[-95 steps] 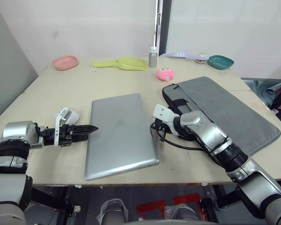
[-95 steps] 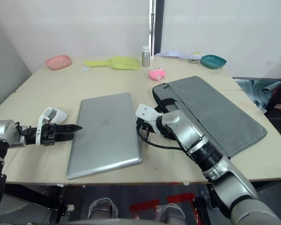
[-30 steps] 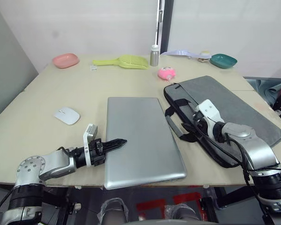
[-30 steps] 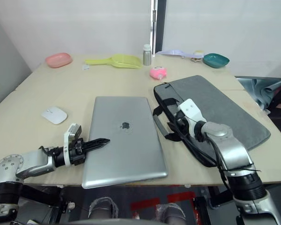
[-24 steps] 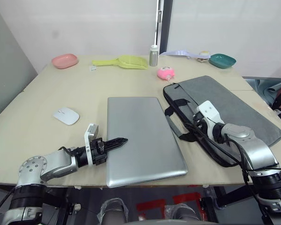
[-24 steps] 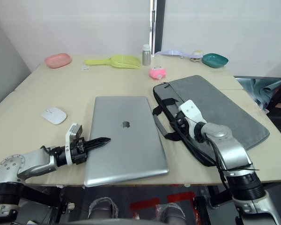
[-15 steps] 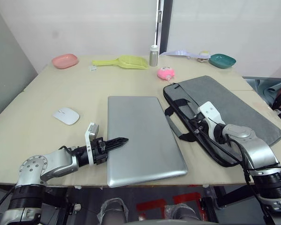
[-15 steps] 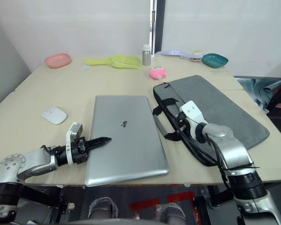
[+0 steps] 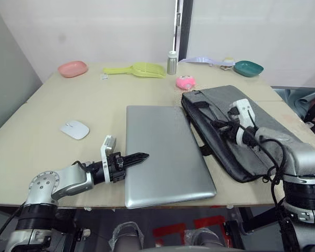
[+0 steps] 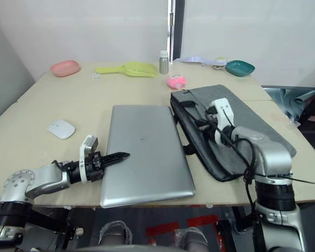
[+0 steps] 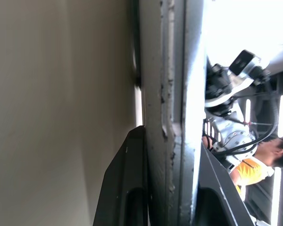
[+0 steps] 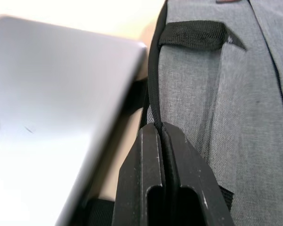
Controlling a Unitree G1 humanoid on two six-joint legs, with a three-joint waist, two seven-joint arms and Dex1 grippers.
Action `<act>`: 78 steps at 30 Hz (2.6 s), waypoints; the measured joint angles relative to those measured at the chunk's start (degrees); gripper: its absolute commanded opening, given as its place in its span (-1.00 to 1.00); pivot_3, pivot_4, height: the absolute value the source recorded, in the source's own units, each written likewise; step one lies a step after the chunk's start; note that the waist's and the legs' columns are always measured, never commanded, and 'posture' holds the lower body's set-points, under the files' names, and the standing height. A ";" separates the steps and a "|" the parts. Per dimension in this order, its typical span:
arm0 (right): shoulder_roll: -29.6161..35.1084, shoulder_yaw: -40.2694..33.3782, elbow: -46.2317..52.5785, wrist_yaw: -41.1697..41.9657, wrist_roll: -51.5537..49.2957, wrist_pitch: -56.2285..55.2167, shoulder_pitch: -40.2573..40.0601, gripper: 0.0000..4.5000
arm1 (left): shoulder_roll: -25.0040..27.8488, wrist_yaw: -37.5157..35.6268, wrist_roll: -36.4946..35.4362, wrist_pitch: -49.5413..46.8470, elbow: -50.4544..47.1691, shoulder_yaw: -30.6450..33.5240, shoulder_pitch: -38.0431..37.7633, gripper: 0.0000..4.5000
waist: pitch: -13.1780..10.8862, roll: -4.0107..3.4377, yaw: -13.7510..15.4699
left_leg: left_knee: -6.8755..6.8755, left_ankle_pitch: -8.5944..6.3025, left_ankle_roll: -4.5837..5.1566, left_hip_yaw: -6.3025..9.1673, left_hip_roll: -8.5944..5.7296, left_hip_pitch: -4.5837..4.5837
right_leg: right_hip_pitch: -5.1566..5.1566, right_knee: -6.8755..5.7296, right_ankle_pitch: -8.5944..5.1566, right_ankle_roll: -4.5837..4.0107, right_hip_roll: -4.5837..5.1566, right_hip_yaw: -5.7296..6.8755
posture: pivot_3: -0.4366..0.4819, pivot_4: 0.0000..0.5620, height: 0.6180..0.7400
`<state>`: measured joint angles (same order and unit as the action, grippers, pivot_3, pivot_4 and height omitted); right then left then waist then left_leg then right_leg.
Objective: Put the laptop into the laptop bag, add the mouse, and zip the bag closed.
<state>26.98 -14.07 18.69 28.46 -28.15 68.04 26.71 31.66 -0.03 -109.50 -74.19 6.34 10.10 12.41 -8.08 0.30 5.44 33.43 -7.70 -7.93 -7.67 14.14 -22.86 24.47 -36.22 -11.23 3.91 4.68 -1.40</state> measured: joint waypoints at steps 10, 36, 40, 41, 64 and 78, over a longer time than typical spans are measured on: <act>-3.95 -3.21 0.54 -4.71 -6.43 7.58 4.37 -0.99 | -4.18 0.72 0.00 1.44 2.02 -1.59 5.67 -0.85 | 0.00 0.00 0.21 | 0.01 0.05 -0.08 0.01 0.00 -0.04 | 0.00 0.02 0.02 0.02 0.00 0.01 | -0.05 -0.47 1.00; -13.41 -8.70 3.60 -16.91 -10.78 12.73 7.26 -0.99 | -24.46 -7.32 29.15 6.14 25.53 -5.72 30.99 -0.85 | -0.03 -0.05 0.69 | 0.04 0.07 -0.06 0.03 -0.07 -0.15 | 0.03 0.07 0.41 0.67 0.06 0.02 | -0.05 -0.47 1.00; -13.91 -9.64 3.76 -17.73 -10.94 13.27 7.43 -0.99 | -25.45 -11.09 33.92 5.36 26.84 -5.60 32.39 -0.85 | -0.04 -0.07 0.80 | 0.02 0.08 -0.05 0.04 -0.08 -0.18 | 0.03 0.10 0.42 0.67 0.07 0.06 | -0.05 -0.47 1.00; -14.30 -10.09 3.75 -18.10 -10.94 13.45 7.73 -0.99 | -26.16 -11.56 35.05 5.67 27.47 -5.38 32.85 -0.85 | -0.05 -0.08 0.88 | 0.02 0.08 -0.05 0.05 -0.09 -0.19 | 0.03 0.10 0.42 0.66 0.08 0.06 | -0.05 -0.47 1.00; -28.04 -19.24 6.64 -27.78 -13.44 18.93 12.01 -1.00 | -38.46 -14.43 49.61 17.28 29.22 -0.96 33.55 0.07 | -0.09 -0.25 0.75 | -0.12 0.09 -0.01 0.06 -0.21 -0.28 | 0.12 0.17 0.44 0.70 0.22 0.09 | -0.05 -0.47 1.00; -25.40 -18.37 6.62 -25.88 -13.71 18.11 10.83 -1.00 | -38.23 -15.72 51.75 12.05 19.14 -1.21 27.69 0.84 | -0.07 -0.27 0.71 | -0.12 0.09 -0.01 0.07 -0.21 -0.27 | 0.11 0.16 0.45 0.71 0.23 0.09 | -0.05 -0.47 1.00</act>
<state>1.58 -32.44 25.31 2.58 -41.85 86.15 37.54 -6.58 -15.75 -57.75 -62.14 25.48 8.89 40.10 -8.15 0.03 6.15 33.31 -7.61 -7.94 -7.60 13.93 -23.13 24.58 -36.05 -10.78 4.63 4.91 -1.31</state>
